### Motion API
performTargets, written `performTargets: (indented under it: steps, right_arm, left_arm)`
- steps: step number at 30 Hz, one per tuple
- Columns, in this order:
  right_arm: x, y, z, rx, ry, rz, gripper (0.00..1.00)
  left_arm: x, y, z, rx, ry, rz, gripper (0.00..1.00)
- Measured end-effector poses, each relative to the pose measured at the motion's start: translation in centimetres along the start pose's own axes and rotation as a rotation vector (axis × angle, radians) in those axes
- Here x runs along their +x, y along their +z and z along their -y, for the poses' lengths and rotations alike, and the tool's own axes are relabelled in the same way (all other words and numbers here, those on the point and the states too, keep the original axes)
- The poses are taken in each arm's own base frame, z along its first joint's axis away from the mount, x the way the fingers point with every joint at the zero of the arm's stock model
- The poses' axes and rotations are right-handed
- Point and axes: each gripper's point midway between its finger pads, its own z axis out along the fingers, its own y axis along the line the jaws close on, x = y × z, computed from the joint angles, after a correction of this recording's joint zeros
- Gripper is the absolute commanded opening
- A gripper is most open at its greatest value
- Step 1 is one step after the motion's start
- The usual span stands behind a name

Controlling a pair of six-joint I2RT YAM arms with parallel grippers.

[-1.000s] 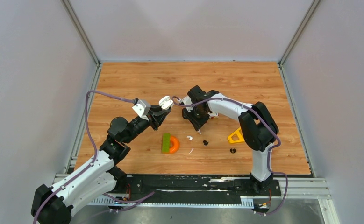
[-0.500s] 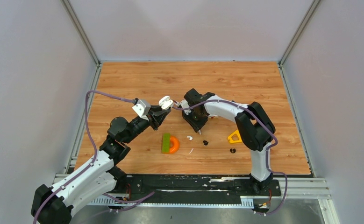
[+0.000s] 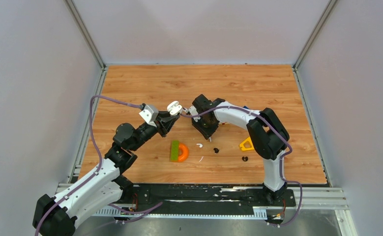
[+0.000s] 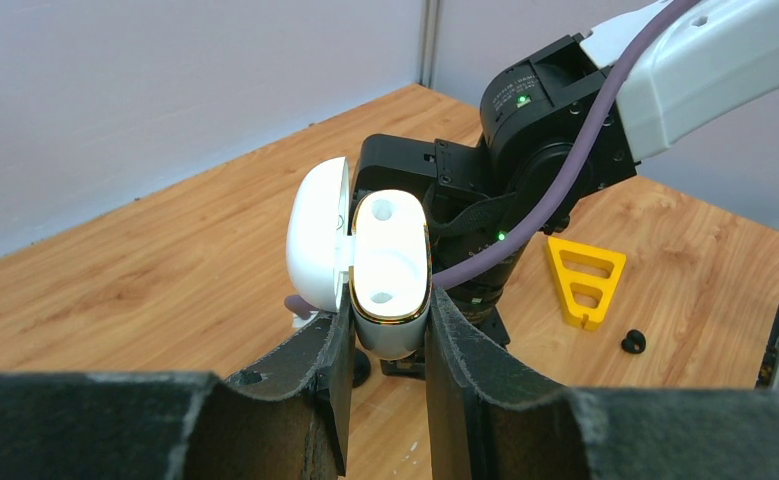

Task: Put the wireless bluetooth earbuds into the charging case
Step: Pick up the earbud from the center of the board.

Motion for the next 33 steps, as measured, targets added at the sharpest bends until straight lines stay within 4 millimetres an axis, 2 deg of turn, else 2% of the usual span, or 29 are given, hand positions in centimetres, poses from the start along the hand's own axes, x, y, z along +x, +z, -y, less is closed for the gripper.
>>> performTargets:
  steps: [7, 13, 18, 23, 28, 33]
  right_arm:
    - [0.03, -0.01, 0.11, 0.015, -0.004, 0.0, 0.31]
    - [0.2, -0.05, 0.21, 0.029, 0.0, -0.003, 0.3]
    - [0.62, -0.13, 0.22, 0.033, 0.004, -0.008, 0.25]
    - [0.73, -0.13, 0.14, 0.03, 0.004, -0.01, 0.26]
    - [0.68, -0.06, 0.0, 0.019, 0.006, -0.02, 0.17]
    - [0.69, -0.07, 0.02, 0.019, 0.006, -0.026, 0.02]
  left_arm:
    - [0.0, 0.0, 0.0, 0.0, 0.0, 0.0, 0.0]
    - [0.0, 0.0, 0.0, 0.0, 0.0, 0.0, 0.0]
    - [0.0, 0.0, -0.01, 0.0, 0.0, 0.0, 0.0]
    - [0.01, 0.0, 0.0, 0.0, 0.0, 0.0, 0.0]
    - [0.0, 0.0, 0.0, 0.0, 0.0, 0.0, 0.0]
    - [0.01, 0.0, 0.0, 0.0, 0.0, 0.0, 0.0]
